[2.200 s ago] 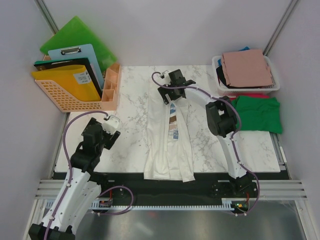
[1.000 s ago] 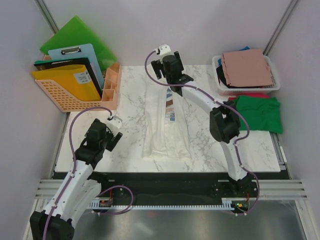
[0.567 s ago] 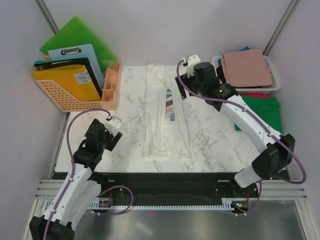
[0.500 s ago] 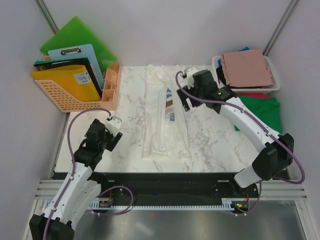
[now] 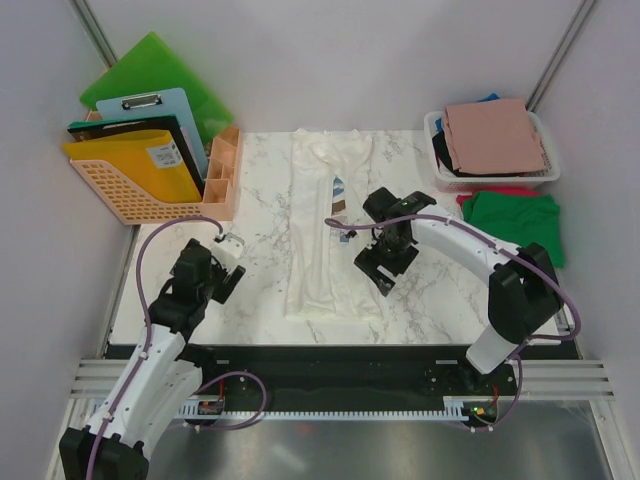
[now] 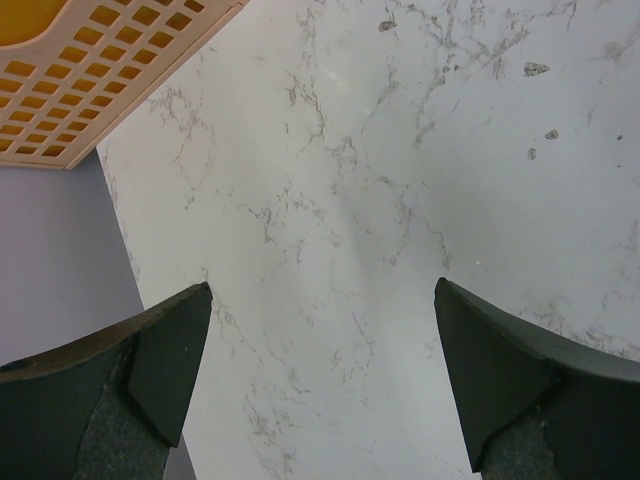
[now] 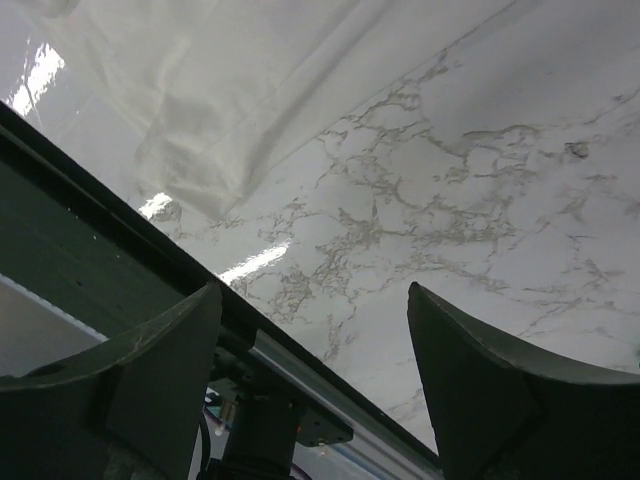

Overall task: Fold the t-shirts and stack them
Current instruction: Fold the tshirt

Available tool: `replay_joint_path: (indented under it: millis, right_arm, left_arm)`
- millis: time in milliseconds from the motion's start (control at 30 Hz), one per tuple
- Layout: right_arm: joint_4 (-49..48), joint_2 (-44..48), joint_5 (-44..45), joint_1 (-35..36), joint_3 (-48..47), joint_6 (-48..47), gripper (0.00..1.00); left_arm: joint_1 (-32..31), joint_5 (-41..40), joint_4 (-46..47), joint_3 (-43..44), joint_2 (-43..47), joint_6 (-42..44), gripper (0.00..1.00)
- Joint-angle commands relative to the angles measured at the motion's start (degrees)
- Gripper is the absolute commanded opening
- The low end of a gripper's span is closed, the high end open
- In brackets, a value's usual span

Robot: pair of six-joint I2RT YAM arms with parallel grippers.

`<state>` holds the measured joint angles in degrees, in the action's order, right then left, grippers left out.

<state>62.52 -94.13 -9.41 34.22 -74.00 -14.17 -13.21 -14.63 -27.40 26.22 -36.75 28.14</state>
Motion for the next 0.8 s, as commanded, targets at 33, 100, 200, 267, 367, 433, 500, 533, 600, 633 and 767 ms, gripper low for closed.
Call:
replay_joint_path:
  millis: [33, 100, 200, 267, 367, 433, 500, 533, 600, 633, 767]
  right_arm:
    - [4.2, -1.3, -1.9, 2.5, 4.0, -7.3, 0.81]
    - [2.2, -1.6, -2.8, 5.2, 6.0, -7.9, 0.80]
    - [-1.9, -2.4, -0.2, 8.6, 8.3, -7.1, 0.81]
    - [-6.5, -3.1, 0.8, 10.5, 9.5, -6.1, 0.82]
    - [-14.2, -3.7, 1.3, 11.5, 10.6, -4.3, 0.79]
    - [-15.6, -4.0, 1.3, 12.3, 10.4, -3.4, 0.78]
    - [-15.9, -4.2, 1.1, 13.3, 9.2, -2.6, 0.77]
    - [-15.9, -4.0, 1.2, 13.7, 8.6, -2.4, 0.77]
    - [-16.6, -3.9, 1.2, 14.4, 8.3, -2.3, 0.75]
    - [-16.5, -4.0, 1.3, 14.5, 7.7, -2.1, 0.75]
    - [-16.2, -4.8, 0.6, 15.1, 7.1, -1.7, 0.69]
  left_arm:
    - [0.2, -0.4, 2.0, -0.2, -0.5, -1.3, 1.00]
    - [0.2, -0.2, 2.5, -0.4, -0.9, -1.3, 1.00]
    - [0.2, -0.2, 2.5, -0.3, -1.2, -1.3, 1.00]
    - [0.2, 0.0, 2.3, -0.5, -1.1, -1.2, 1.00]
    - [0.2, 0.1, 2.3, -0.6, -1.0, -1.2, 1.00]
    - [0.2, 0.2, 2.2, -0.6, -1.1, -1.2, 1.00]
    - [0.2, 0.4, 2.1, -0.6, -1.1, -1.1, 1.00]
    - [0.2, 0.5, 2.1, -0.6, -1.4, -1.0, 1.00]
    - [0.2, 0.8, 2.0, -0.5, -1.6, -1.0, 1.00]
    - [0.2, 0.8, 2.0, -0.5, -1.7, -1.0, 1.00]
    - [0.2, 0.7, 2.1, -0.5, -1.4, -1.1, 1.00]
